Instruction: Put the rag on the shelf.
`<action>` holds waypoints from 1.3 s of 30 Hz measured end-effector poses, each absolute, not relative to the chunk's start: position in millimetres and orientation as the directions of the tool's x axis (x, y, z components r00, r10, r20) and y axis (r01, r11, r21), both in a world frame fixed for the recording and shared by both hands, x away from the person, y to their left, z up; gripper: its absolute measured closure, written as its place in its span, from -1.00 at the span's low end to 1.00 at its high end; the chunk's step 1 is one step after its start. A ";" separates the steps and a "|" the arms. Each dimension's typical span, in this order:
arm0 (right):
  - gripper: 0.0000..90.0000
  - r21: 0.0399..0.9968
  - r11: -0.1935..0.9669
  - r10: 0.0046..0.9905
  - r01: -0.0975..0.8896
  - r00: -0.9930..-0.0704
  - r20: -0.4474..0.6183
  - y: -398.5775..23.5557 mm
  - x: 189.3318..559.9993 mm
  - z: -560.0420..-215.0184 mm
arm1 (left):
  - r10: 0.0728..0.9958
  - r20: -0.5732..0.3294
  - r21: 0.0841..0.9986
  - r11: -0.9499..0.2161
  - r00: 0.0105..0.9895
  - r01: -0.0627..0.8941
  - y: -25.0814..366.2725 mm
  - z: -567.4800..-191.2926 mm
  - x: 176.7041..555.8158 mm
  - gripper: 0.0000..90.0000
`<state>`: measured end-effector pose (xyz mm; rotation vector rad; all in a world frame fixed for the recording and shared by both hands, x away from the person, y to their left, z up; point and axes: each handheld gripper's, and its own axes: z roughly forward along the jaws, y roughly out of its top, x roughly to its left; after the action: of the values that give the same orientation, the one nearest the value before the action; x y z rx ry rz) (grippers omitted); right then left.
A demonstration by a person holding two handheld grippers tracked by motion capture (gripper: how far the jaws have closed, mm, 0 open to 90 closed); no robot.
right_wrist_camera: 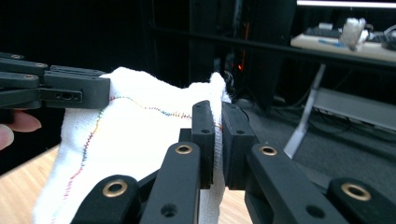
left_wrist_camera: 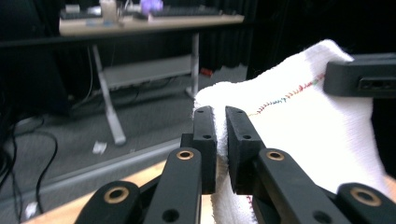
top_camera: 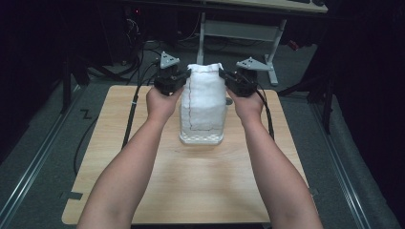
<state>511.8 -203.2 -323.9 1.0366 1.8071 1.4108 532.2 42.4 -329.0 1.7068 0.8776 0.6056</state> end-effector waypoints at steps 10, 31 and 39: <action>0.86 0.917 0.193 0.873 0.349 -0.487 0.002 -204.2 540.7 -355.5 | 0.806 -0.105 0.886 -0.191 0.583 0.423 34.6 -363.0 557.8 0.64; 0.39 0.926 0.225 0.880 0.303 -0.472 -0.060 -217.1 512.6 -361.5 | 0.798 -0.132 0.921 -0.121 0.587 0.371 69.5 -351.0 526.2 0.23; 0.31 0.938 0.224 0.867 0.264 -0.494 -0.068 -223.5 479.0 -359.1 | 0.786 -0.143 0.932 -0.097 0.601 0.348 90.6 -352.4 496.5 0.20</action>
<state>479.0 -223.5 -359.1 1.0404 1.8916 1.2721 496.5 90.6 -352.4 1.6927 0.9456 0.4802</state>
